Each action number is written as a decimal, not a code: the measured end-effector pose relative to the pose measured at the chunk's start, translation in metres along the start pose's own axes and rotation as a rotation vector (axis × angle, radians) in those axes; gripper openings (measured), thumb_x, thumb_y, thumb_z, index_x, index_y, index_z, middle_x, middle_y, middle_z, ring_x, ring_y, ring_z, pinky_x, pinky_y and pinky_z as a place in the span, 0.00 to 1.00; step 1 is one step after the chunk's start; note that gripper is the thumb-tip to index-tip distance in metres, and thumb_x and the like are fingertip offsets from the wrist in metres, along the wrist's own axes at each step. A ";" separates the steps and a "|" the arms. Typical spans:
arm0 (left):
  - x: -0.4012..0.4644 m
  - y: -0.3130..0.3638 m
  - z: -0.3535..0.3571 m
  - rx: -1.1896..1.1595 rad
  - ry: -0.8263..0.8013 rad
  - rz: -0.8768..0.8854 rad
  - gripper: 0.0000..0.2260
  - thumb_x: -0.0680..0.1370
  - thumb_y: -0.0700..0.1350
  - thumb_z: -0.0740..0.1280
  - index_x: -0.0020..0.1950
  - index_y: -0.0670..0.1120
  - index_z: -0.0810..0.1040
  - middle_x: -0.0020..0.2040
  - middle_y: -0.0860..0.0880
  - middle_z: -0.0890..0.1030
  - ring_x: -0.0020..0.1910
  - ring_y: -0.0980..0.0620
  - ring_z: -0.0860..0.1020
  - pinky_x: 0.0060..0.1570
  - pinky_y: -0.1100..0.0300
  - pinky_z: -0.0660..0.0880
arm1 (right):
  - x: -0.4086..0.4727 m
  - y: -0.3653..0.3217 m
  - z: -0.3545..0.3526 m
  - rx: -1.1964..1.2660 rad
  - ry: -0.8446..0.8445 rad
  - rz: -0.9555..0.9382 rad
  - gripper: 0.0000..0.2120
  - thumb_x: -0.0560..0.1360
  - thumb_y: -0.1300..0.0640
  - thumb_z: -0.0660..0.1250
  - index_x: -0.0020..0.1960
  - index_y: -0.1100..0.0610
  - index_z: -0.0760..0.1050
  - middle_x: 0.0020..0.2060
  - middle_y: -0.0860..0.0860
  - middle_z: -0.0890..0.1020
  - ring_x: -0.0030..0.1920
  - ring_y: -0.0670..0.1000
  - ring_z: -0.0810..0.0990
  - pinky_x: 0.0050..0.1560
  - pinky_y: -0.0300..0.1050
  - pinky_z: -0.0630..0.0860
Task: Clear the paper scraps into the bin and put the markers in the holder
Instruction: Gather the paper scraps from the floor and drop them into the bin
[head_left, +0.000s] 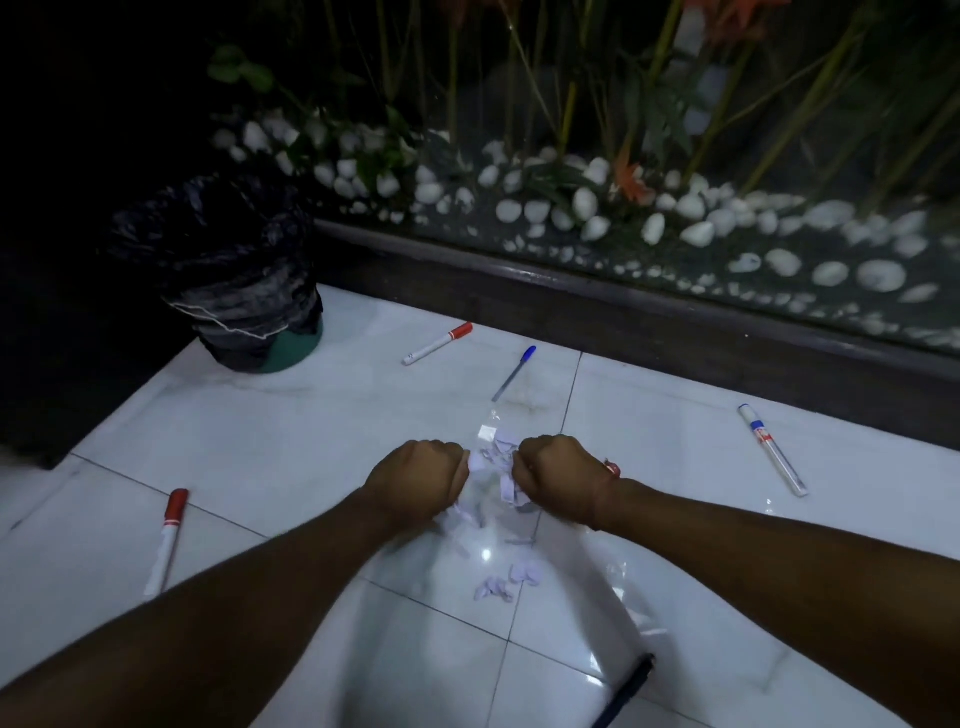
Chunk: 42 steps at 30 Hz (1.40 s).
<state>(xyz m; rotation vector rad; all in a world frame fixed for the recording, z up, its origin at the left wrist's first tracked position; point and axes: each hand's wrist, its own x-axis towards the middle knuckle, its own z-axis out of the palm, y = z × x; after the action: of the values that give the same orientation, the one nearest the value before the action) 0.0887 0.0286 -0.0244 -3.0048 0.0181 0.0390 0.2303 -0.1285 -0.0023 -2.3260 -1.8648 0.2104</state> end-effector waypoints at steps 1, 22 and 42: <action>0.002 -0.010 -0.012 -0.005 -0.002 -0.011 0.23 0.52 0.59 0.81 0.33 0.45 0.77 0.27 0.49 0.75 0.20 0.50 0.74 0.18 0.66 0.65 | 0.005 -0.002 -0.007 0.053 0.029 0.062 0.06 0.72 0.60 0.71 0.38 0.62 0.78 0.35 0.58 0.81 0.37 0.57 0.80 0.35 0.40 0.70; -0.020 -0.251 -0.202 0.058 0.137 -0.408 0.08 0.78 0.41 0.61 0.54 0.41 0.75 0.50 0.40 0.79 0.46 0.39 0.78 0.38 0.55 0.68 | 0.215 -0.110 -0.173 0.437 0.479 0.238 0.20 0.77 0.56 0.60 0.27 0.56 0.72 0.25 0.50 0.80 0.32 0.49 0.79 0.38 0.45 0.75; -0.034 -0.370 -0.132 -0.777 0.735 -1.158 0.20 0.81 0.53 0.52 0.48 0.41 0.79 0.48 0.39 0.81 0.47 0.39 0.78 0.46 0.52 0.75 | 0.408 -0.181 -0.149 0.700 0.364 0.476 0.18 0.80 0.49 0.59 0.40 0.62 0.76 0.39 0.58 0.79 0.42 0.58 0.76 0.44 0.46 0.70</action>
<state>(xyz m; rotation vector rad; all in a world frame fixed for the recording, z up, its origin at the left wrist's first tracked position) 0.0635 0.3777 0.1575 -2.8778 -1.9486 -1.3867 0.1757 0.3044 0.1749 -2.0631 -0.8552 0.3860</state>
